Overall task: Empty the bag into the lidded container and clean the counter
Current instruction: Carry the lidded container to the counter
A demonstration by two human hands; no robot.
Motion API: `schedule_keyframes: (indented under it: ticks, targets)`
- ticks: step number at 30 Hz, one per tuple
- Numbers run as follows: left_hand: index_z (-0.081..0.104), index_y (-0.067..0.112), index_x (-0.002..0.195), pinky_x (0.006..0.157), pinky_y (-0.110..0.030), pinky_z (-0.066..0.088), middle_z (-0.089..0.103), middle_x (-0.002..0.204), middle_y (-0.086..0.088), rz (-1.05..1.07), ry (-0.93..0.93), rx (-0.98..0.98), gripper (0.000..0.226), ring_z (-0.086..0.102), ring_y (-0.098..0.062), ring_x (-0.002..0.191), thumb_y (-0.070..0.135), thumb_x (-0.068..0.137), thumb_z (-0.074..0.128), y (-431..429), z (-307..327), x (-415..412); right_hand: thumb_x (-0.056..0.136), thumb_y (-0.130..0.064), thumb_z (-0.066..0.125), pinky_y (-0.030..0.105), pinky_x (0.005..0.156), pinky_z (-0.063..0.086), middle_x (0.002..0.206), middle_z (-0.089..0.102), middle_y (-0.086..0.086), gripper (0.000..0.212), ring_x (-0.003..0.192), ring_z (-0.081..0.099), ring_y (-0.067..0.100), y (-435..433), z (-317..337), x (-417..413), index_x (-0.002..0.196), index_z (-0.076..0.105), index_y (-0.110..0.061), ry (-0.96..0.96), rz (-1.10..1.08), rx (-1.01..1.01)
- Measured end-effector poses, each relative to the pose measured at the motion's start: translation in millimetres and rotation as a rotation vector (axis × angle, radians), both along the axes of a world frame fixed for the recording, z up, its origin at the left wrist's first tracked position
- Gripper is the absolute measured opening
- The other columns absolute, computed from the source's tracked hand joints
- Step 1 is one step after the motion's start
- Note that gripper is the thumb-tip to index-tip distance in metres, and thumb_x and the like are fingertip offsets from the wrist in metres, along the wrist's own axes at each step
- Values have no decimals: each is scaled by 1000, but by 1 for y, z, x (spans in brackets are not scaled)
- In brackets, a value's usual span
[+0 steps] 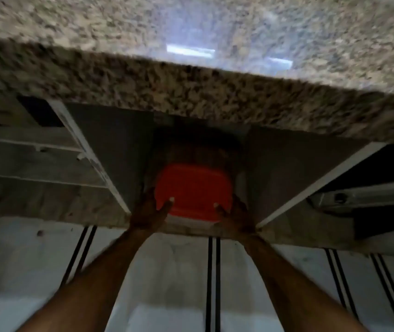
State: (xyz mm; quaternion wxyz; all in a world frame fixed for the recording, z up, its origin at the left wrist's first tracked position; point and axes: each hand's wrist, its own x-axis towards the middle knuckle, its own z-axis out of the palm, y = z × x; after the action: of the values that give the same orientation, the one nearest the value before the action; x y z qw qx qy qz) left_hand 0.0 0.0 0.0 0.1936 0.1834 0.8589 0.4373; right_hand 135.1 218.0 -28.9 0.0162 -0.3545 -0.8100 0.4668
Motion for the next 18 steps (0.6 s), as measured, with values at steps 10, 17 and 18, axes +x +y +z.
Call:
schedule_keyframes:
  ticks: [10, 17, 18]
  targets:
    - [51, 32, 146, 92, -41, 57, 66, 134, -1, 185, -244, 248, 107, 68, -25, 115, 75, 54, 83, 29, -240, -107, 83, -48, 82, 45, 114, 45, 161, 39, 16, 110, 142, 48, 35, 59, -136, -56, 163, 16, -11, -66, -285, -230]
    - [69, 19, 131, 99, -51, 57, 75, 121, -3, 284, -310, 317, 98, 72, -22, 110, 71, 48, 84, 40, -239, -106, 76, -37, 89, 47, 97, 59, 126, 73, 12, 58, 110, 72, 29, 74, -157, -55, 125, 71, -13, 112, -302, -296]
    - [69, 18, 131, 99, -50, 57, 74, 121, -3, 295, -325, 327, 95, 72, -23, 109, 65, 50, 84, 40, -216, -97, 81, -29, 87, 46, 99, 58, 127, 72, 9, 51, 111, 71, 28, 70, -145, -51, 126, 70, -14, 135, -312, -291]
